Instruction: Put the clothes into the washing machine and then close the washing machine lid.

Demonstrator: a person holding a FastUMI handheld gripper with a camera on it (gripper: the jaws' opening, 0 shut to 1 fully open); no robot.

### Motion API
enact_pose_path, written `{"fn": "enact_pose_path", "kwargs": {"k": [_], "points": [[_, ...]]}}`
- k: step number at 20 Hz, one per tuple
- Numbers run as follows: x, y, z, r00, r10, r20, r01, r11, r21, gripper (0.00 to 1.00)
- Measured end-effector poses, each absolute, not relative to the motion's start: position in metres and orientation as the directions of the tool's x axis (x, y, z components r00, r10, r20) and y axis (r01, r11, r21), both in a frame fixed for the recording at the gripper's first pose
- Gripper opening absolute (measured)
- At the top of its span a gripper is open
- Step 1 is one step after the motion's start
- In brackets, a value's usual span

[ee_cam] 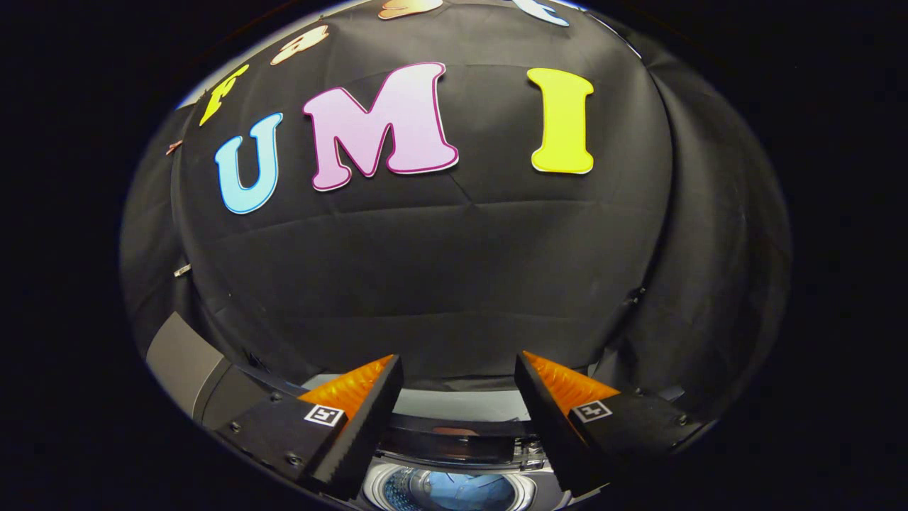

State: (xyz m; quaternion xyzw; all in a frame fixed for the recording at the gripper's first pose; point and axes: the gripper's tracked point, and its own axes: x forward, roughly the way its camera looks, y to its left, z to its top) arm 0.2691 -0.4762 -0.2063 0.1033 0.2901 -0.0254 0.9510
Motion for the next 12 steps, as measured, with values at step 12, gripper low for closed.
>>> {"fn": "enact_pose_path", "kwargs": {"k": [12], "points": [[0.254, -0.471, -0.205, 0.837, 0.004, -0.547, 0.106, 0.98, 0.169, 1.0]]}}
